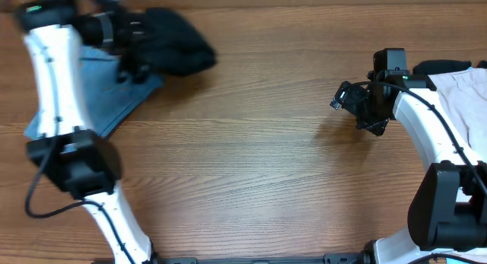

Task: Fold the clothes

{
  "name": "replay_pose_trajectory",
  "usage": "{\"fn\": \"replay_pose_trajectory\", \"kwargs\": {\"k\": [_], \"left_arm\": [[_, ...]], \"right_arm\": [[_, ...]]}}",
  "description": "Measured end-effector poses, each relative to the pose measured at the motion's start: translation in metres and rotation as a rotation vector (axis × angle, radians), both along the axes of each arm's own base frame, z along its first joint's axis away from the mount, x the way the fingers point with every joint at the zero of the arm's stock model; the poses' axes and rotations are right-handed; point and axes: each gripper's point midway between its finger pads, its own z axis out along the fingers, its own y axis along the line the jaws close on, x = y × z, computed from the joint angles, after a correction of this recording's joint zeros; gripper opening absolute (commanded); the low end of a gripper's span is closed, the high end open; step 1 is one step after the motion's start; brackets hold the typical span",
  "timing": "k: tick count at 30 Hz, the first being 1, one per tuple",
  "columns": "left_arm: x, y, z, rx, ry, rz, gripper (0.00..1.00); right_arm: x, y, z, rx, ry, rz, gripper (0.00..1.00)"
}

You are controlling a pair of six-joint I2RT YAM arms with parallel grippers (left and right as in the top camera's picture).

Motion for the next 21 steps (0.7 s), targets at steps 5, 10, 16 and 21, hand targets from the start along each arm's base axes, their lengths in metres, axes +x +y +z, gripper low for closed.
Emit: {"fn": "replay_pose_trajectory", "kwargs": {"k": [5,10,16,21], "left_arm": [[-0.031,-0.155,-0.016,0.147,0.001,-0.269,0.04],[-0.083,-0.254,-0.038,0.373,-0.05,-0.446,0.04],[-0.081,-0.255,-0.045,0.456,-0.049,-0.393,0.04],[-0.037,-0.229,-0.033,0.368,-0.017,-0.155,0.04]], "right_arm": [[0.0,0.0,0.0,0.0,0.0,0.0,1.0],[0.0,0.0,0.0,0.0,0.0,0.0,1.0],[0.0,0.0,0.0,0.0,0.0,0.0,1.0],[0.01,0.001,0.003,0.007,-0.045,0.002,0.89]]}}
